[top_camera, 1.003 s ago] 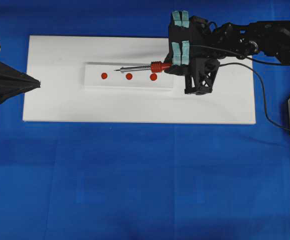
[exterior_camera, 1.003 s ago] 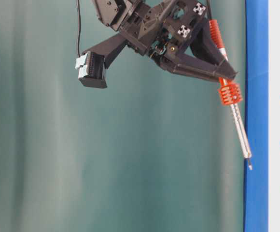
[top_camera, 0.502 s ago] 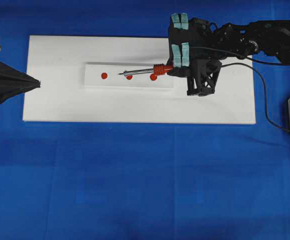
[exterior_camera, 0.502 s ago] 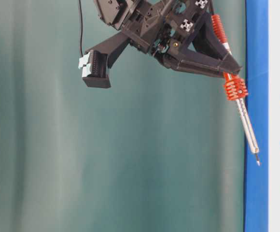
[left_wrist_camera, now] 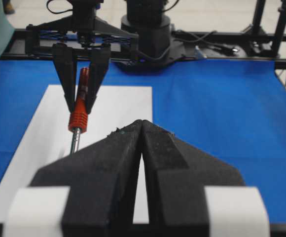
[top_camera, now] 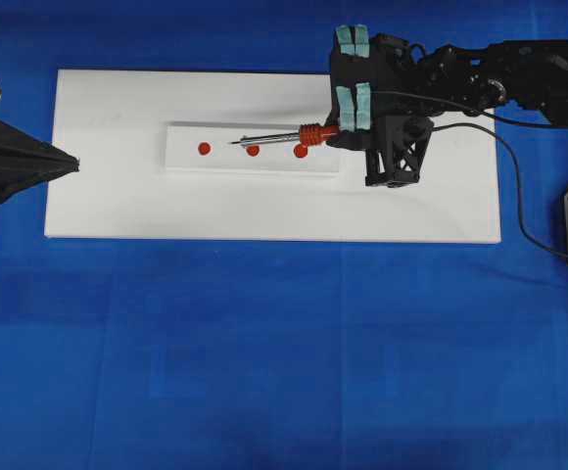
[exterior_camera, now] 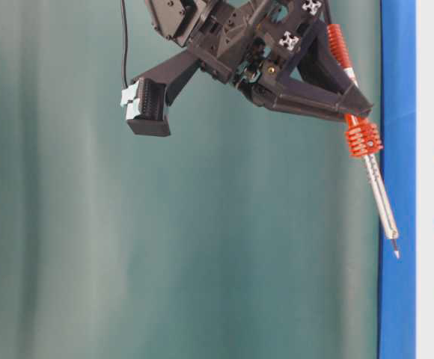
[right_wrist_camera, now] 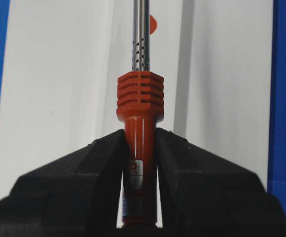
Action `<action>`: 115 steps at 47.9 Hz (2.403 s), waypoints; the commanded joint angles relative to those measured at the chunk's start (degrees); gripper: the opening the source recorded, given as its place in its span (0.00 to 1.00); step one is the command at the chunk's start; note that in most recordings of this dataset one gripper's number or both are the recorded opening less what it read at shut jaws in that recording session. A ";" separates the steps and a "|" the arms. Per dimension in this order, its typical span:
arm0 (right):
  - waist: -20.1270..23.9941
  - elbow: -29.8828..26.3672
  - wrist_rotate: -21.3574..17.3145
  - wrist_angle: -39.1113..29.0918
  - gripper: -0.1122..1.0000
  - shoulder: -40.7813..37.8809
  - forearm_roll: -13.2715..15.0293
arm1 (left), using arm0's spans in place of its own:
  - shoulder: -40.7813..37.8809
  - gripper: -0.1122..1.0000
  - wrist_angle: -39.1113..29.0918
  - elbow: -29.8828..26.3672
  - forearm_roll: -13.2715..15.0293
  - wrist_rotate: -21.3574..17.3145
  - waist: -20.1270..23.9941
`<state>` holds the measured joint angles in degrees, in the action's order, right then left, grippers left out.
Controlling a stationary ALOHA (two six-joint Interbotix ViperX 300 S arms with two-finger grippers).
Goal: Touch the tip of the soldering iron to the mark.
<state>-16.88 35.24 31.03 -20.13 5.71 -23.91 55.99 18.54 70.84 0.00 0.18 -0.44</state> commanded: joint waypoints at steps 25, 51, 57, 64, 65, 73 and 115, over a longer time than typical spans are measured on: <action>0.62 -6.59 0.09 1.67 0.16 -7.21 0.09 | -0.26 0.10 0.53 -0.62 -0.09 0.00 -0.09; 0.62 -8.26 0.09 2.37 0.16 -11.43 0.18 | -0.26 0.10 0.26 -0.44 -0.09 -0.09 -0.09; 0.62 -8.17 0.09 2.46 0.16 -11.43 0.09 | -0.26 0.10 0.35 -0.44 -0.09 -0.09 -0.09; 0.62 -8.17 0.18 2.37 0.16 -11.43 0.18 | -0.18 0.10 0.44 -0.35 -0.09 -0.09 -0.09; 0.62 -8.17 0.09 2.37 0.16 -11.43 0.18 | -0.18 0.10 0.44 -0.35 -0.09 0.00 -0.09; 0.62 -8.09 0.09 2.20 0.16 -11.43 0.18 | -0.26 0.10 0.53 -0.35 -0.09 0.00 -0.09; 0.70 -7.91 0.09 1.85 0.16 -11.87 0.18 | -0.18 0.10 0.53 -0.44 -0.18 0.00 -0.09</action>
<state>-16.17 28.13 31.11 -18.37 -6.94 -23.82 55.99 18.54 70.93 0.00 0.18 -0.44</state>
